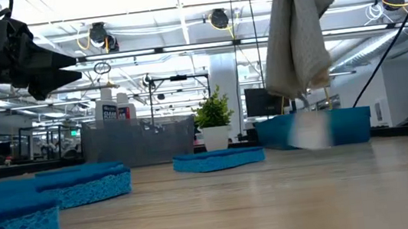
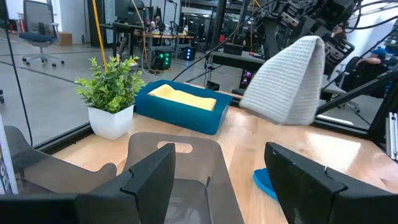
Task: Pick & Place Kitchen Items
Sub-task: Put the gray towel into the blue bin
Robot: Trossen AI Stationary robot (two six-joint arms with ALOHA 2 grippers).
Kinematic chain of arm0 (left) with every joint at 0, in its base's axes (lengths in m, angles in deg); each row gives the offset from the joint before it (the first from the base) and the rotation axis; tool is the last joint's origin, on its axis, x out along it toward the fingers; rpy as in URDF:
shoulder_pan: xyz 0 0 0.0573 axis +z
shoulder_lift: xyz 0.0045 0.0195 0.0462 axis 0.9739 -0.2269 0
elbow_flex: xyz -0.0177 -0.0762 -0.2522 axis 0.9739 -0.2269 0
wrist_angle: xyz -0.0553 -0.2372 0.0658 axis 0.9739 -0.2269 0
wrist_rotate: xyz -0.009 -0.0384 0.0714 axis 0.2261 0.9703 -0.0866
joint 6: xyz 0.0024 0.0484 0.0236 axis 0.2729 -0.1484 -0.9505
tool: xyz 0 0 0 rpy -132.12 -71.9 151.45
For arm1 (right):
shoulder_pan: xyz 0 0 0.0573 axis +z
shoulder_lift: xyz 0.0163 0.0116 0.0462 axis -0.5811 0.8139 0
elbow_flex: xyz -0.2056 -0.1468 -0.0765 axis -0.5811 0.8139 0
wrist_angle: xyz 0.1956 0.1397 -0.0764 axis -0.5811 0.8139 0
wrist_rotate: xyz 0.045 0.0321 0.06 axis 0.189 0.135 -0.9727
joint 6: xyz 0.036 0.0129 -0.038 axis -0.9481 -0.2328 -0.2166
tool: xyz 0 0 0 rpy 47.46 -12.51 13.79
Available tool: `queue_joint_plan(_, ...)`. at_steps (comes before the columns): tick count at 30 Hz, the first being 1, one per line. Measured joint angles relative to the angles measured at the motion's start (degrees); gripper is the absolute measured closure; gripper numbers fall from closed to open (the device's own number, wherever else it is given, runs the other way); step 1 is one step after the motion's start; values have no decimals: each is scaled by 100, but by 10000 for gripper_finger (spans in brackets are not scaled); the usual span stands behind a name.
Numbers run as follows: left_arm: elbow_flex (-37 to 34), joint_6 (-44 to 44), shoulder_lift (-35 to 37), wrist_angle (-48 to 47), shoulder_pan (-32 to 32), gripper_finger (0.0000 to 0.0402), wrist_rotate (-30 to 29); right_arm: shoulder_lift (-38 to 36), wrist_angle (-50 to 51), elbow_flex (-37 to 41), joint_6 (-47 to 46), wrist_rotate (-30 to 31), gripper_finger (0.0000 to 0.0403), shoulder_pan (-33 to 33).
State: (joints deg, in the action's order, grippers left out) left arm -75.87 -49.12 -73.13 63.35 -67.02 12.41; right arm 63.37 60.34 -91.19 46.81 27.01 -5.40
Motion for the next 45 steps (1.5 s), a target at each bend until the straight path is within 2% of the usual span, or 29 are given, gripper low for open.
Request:
queue_joint_plan(6, 0, 1, 0, 0, 0, 151, 0, -3, 199, 65, -56, 0, 403, 0)
queue_joint_plan(15, 0, 0, 0, 0, 0, 151, 0, -220, 1120, 70, -1216, -28, 403, 154)
queue_joint_plan(23, 1, 0, 0, 0, 0, 151, 0, -299, 1831, 70, -1412, 24, 403, 186)
queue_joint_plan(28, 2, 0, 0, 0, 0, 151, 0, -110, 2589, 70, -1410, 570, 403, 184)
queue_joint_plan(32, 0, 1, 0, 0, 0, 151, 0, 93, 2802, 70, -1074, 881, 403, 124)
queue_joint_plan(38, 0, 0, 0, 0, 0, 151, 0, 371, 2802, 70, -603, 1187, 403, -295)
queue_joint_plan(45, 2, 0, 0, 0, 2, 151, 0, 635, 2803, 70, -507, 1185, 403, -1268)
